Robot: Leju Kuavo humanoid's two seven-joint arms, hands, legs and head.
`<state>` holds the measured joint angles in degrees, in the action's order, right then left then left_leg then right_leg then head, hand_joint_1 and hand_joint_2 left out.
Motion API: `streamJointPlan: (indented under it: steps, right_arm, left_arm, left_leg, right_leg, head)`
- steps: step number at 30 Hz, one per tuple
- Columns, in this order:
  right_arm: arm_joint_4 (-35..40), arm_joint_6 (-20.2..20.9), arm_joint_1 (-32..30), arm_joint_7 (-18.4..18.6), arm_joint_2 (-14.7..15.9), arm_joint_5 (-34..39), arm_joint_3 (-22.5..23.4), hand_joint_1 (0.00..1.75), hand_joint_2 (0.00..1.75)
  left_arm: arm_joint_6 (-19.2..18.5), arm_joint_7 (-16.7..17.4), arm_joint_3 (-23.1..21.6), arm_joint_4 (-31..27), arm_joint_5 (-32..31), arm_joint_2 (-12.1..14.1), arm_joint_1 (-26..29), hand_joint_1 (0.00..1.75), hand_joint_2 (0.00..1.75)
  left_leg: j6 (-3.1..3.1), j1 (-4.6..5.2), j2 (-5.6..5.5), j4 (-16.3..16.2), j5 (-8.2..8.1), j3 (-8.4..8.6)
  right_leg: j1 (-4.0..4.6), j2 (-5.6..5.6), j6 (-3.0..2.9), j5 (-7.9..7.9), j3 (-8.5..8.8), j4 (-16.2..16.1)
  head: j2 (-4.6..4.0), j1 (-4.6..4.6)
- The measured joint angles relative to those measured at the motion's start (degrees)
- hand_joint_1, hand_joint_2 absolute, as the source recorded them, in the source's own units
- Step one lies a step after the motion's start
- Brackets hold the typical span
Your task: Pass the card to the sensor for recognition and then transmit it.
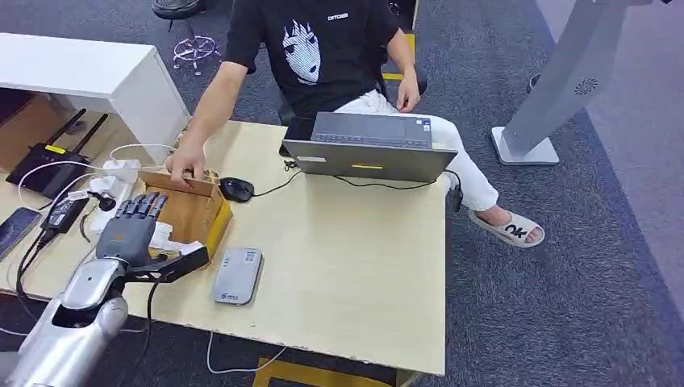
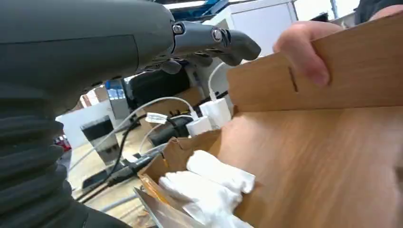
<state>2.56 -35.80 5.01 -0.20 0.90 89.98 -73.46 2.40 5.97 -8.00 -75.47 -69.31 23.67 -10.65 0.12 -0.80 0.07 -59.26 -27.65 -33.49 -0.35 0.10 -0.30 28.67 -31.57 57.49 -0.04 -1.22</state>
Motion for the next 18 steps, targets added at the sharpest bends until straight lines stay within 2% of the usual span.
streamJointPlan:
  steps: [18]
  right_arm:
    - [0.0,0.1,0.0,0.0,0.1,0.0,-0.4,0.0,1.75]
  left_arm:
    - [0.0,-0.2,-1.1,0.5,0.9,0.0,-0.6,0.0,1.75]
  left_leg:
    - [0.0,0.0,0.0,0.0,0.0,0.0]
  right_leg:
    - [0.0,0.0,0.0,0.0,0.0,0.0]
  head:
    - [0.0,0.02]
